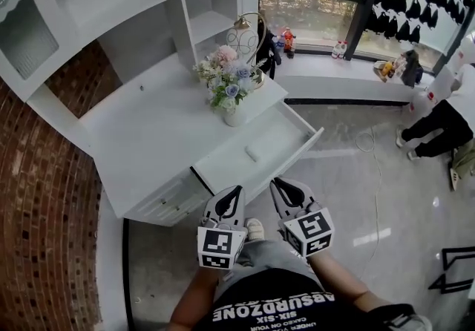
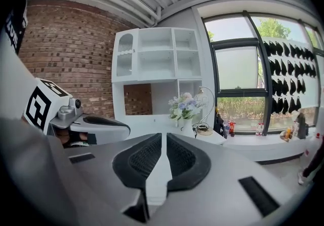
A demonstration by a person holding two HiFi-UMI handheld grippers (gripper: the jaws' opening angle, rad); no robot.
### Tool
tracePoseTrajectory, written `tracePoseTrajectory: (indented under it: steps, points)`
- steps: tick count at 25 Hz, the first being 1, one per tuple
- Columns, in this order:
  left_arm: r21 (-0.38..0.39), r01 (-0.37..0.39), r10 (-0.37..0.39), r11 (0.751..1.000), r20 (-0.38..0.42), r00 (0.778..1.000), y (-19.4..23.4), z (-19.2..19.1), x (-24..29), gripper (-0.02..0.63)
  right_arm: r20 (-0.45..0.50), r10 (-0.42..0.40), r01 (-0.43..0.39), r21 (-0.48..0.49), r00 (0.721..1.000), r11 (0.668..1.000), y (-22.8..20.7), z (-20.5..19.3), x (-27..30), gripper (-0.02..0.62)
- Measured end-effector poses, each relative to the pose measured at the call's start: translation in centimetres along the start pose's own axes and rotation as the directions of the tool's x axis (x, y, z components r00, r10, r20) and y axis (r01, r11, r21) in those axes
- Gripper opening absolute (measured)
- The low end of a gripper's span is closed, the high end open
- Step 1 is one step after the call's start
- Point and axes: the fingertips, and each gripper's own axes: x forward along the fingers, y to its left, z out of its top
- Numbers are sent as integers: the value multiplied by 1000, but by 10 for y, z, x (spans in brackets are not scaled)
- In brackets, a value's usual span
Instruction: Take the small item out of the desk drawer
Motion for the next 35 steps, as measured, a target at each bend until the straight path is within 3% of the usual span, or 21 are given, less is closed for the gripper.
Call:
tracePoseTrajectory:
  steps: [6,8,23,35]
  points:
    - [6,3,-3,1000,-24,1000,6,3,26,3,-50,29,-28,17,998,999,-21,0,26,150]
    - [8,2,-1,1000,-32,999,9,3,35,3,-67,36,-35,20,997,999,-29,-3,35,168]
    - [-7,-11,10,1000,-95,995,29,-5,94,3,-160,102,-96,45,982,994,-76,-26,88,213]
    - [-27,-76,71,997,-135,988,53,-25,123,3,-262,185,-178,49,947,983,-99,-57,142,213]
